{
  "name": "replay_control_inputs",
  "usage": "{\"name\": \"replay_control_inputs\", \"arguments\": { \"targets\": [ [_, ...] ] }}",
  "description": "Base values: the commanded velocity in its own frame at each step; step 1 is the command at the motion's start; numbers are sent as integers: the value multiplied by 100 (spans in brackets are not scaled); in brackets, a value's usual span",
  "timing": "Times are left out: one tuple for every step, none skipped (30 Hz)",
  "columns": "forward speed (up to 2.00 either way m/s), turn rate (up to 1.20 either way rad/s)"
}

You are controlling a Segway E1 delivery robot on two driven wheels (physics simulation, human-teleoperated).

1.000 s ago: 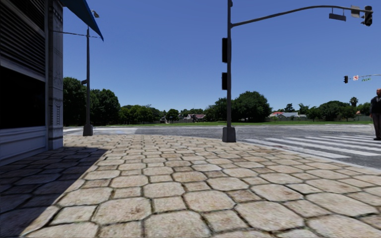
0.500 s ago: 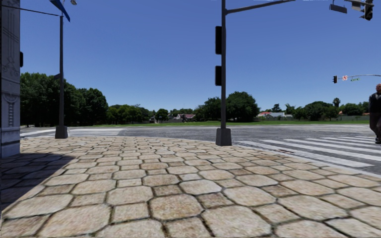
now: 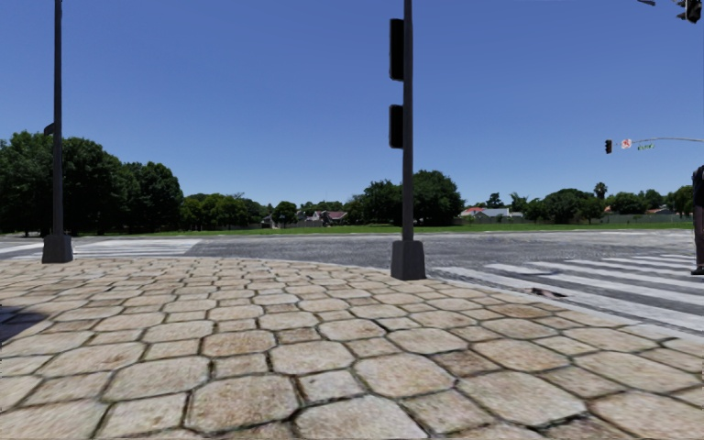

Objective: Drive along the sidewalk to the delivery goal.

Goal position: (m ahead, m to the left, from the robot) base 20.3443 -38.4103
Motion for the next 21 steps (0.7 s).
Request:
{"name": "replay_control_inputs", "arguments": {
  "targets": [
    [191,-17],
    [191,-18],
    [191,-18],
    [191,-18],
    [191,-18],
    [191,-18],
    [191,-19],
    [191,-19],
    [191,-24],
    [191,-27],
    [191,-30],
    [191,-30],
    [191,-38],
    [191,-45],
    [191,-47],
    [191,-47],
    [191,-48],
    [191,-48],
    [191,-48],
    [189,-49],
    [186,-49]
  ]
}}
